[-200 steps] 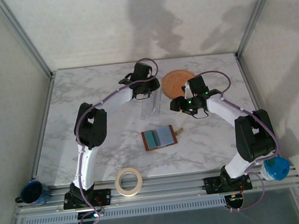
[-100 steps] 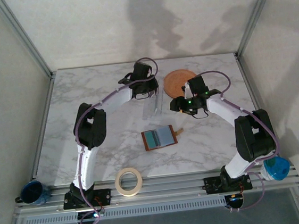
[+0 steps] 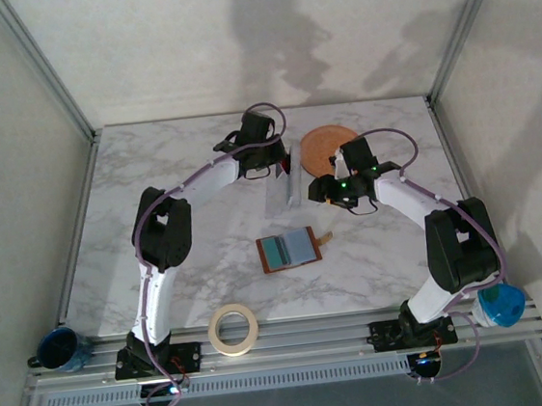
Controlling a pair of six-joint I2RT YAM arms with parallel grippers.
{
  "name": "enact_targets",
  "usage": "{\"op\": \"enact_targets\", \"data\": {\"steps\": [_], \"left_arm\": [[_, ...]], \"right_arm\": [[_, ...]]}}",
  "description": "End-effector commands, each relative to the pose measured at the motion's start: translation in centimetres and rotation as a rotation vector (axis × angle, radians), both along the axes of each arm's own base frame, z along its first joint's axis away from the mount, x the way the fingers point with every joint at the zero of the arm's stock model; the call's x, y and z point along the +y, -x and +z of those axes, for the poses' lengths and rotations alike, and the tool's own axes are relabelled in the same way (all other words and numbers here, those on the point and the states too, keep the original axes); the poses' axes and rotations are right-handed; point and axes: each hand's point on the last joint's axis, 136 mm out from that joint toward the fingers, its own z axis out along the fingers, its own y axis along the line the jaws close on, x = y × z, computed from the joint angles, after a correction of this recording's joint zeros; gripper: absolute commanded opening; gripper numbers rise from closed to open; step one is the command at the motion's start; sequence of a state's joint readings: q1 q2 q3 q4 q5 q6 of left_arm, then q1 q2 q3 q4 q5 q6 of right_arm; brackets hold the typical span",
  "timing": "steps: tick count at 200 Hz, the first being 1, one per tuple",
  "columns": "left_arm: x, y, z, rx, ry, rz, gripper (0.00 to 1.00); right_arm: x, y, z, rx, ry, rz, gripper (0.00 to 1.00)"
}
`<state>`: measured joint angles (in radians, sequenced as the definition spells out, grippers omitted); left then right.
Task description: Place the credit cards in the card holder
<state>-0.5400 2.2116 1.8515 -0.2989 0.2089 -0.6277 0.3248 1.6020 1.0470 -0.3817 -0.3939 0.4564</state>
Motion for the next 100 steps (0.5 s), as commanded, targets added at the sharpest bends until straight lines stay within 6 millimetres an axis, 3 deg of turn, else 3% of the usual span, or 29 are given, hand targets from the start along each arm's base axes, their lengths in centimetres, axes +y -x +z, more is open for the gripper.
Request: {"op": "enact_targets", "data": {"steps": [1, 25, 50, 76, 100], "left_arm": [[0.3, 0.3, 3.1, -0.044, 0.000, 0.001, 0.05], [0.2, 0.4, 2.7, -0.036, 0.003, -0.001, 0.05], [-0.3, 0.3, 2.4, -0.029, 0.020, -0.013, 0.05], [-0.6, 0.4, 2.5, -0.022, 0.029, -0.023, 0.03], [-0.5, 0.4, 2.4, -0.017, 0.026, -0.019, 0.03]], "right_arm": [[0.1, -0.7, 0.7, -0.016, -0.004, 0.011, 0.61], [-0.1, -2.7, 3.1, -0.072, -0.018, -0.025, 0.70], [1.4, -5.4, 5.7, -0.132, -0.104, -0.029, 0.73], [2.7, -7.3, 5.6, -0.132, -0.160, -0.010, 0.77], [3.8, -8.4, 5.6, -0.254, -0.191, 0.067, 0.84]]}}
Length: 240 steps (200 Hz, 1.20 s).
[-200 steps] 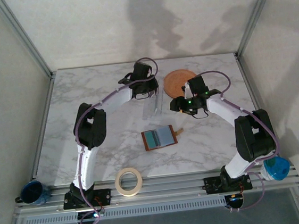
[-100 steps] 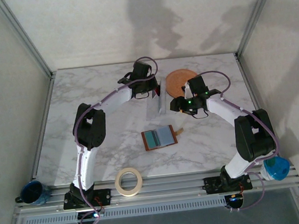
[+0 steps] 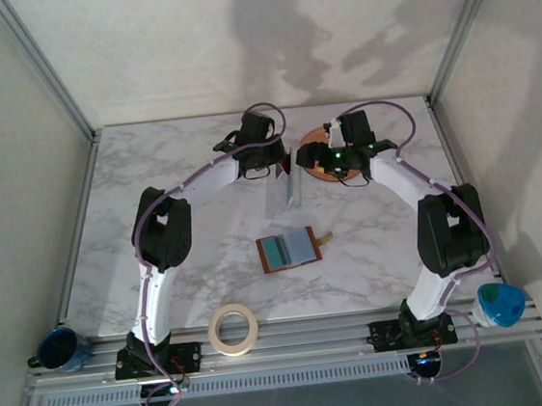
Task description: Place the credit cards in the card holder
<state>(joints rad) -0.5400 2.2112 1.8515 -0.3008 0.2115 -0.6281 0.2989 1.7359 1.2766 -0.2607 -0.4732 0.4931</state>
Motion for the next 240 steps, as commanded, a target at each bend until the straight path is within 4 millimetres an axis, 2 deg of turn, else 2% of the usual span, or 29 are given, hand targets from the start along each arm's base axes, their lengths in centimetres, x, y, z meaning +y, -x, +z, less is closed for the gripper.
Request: {"op": "enact_targets", "data": {"steps": [1, 35, 62, 108, 193, 231, 235, 240], "left_arm": [[-0.4, 0.4, 2.5, -0.020, 0.026, -0.017, 0.03], [-0.9, 0.5, 2.0, -0.007, 0.054, -0.025, 0.02], [-1.1, 0.6, 1.7, 0.007, 0.068, -0.023, 0.02], [-1.2, 0.7, 1.6, 0.015, 0.075, -0.024, 0.02], [-1.3, 0.7, 1.2, 0.031, 0.092, -0.019, 0.02], [-1.3, 1.0, 0.5, 0.060, 0.110, 0.004, 0.02], [-1.4, 1.0, 0.4, 0.064, 0.113, 0.006, 0.02], [-1.5, 1.0, 0.3, 0.067, 0.119, 0.007, 0.02]], "right_arm": [[1.2, -0.9, 0.0, -0.095, -0.043, 0.067, 0.84], [2.1, -2.4, -0.7, -0.142, -0.063, 0.084, 0.86], [2.5, -3.4, -2.0, -0.183, -0.078, 0.070, 0.87], [3.2, -4.2, -3.8, -0.241, -0.096, 0.092, 0.86], [4.1, -4.5, -5.8, -0.239, -0.152, 0.106, 0.91], [4.3, -3.9, -6.2, -0.260, -0.177, 0.128, 0.95], [4.3, -3.8, -6.4, -0.256, -0.172, 0.127, 0.99], [4.2, -3.8, -6.5, -0.258, -0.167, 0.126, 0.99]]}}
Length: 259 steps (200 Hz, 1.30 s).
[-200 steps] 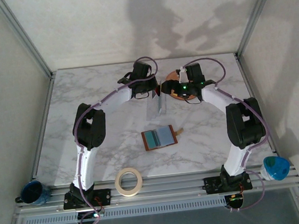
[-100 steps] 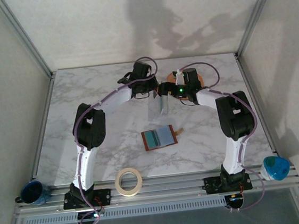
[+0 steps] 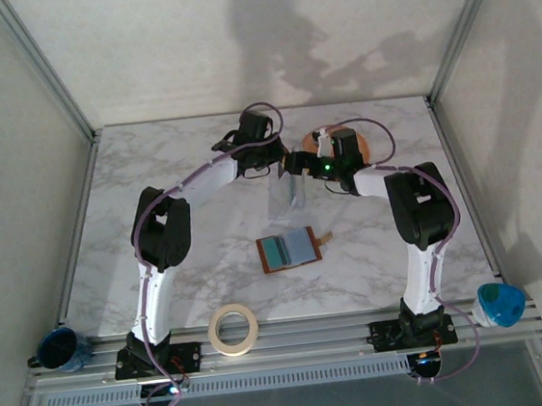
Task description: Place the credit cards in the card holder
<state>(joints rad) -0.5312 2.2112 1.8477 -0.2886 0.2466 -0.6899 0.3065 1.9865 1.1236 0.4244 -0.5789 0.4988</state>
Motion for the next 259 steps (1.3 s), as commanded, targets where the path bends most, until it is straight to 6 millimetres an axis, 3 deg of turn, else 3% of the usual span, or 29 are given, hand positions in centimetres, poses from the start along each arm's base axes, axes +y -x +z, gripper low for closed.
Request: {"op": "enact_targets", "data": {"steps": [1, 82, 163, 259], "left_arm": [[-1.4, 1.1, 0.2, 0.032, 0.060, -0.018, 0.02], [-1.6, 1.1, 0.0, 0.041, 0.063, -0.016, 0.02], [-1.9, 1.3, 0.7, 0.038, 0.083, -0.025, 0.00], [-1.3, 1.9, 1.6, 0.026, 0.076, -0.024, 0.00]], "right_arm": [[0.9, 0.6, -0.8, -0.016, -0.014, 0.040, 0.99], [1.2, 0.5, -0.9, -0.005, -0.052, 0.049, 0.99], [-0.6, -0.2, -3.3, 0.066, 0.065, -0.051, 0.95], [-1.5, -0.6, -2.4, 0.085, 0.080, -0.119, 0.87]]}}
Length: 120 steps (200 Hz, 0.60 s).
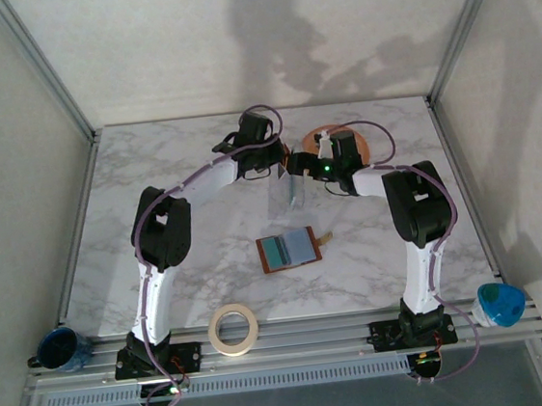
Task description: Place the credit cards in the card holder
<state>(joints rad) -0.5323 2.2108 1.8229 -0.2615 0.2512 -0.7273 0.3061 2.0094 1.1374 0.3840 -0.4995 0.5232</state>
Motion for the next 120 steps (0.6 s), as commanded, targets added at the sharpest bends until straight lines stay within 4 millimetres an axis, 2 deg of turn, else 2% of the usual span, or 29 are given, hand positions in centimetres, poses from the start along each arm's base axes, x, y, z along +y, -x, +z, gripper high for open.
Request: {"op": "enact_targets", "data": {"steps": [1, 52, 99, 120], "left_arm": [[-1.2, 1.7, 2.2, 0.007, 0.051, -0.043, 0.00], [-1.4, 1.7, 2.0, 0.007, 0.058, -0.051, 0.00], [-1.5, 1.6, 2.3, 0.000, 0.061, -0.050, 0.00], [-1.3, 1.4, 2.2, -0.004, 0.051, -0.043, 0.00]], "right_arm": [[-0.5, 0.2, -0.6, 0.032, 0.037, -0.038, 0.87], [0.6, 1.5, 3.1, -0.031, -0.084, 0.059, 0.96], [0.8, 2.1, 3.1, -0.034, -0.113, 0.088, 0.99], [0.1, 2.2, 3.0, -0.024, -0.095, 0.060, 0.99]]}}
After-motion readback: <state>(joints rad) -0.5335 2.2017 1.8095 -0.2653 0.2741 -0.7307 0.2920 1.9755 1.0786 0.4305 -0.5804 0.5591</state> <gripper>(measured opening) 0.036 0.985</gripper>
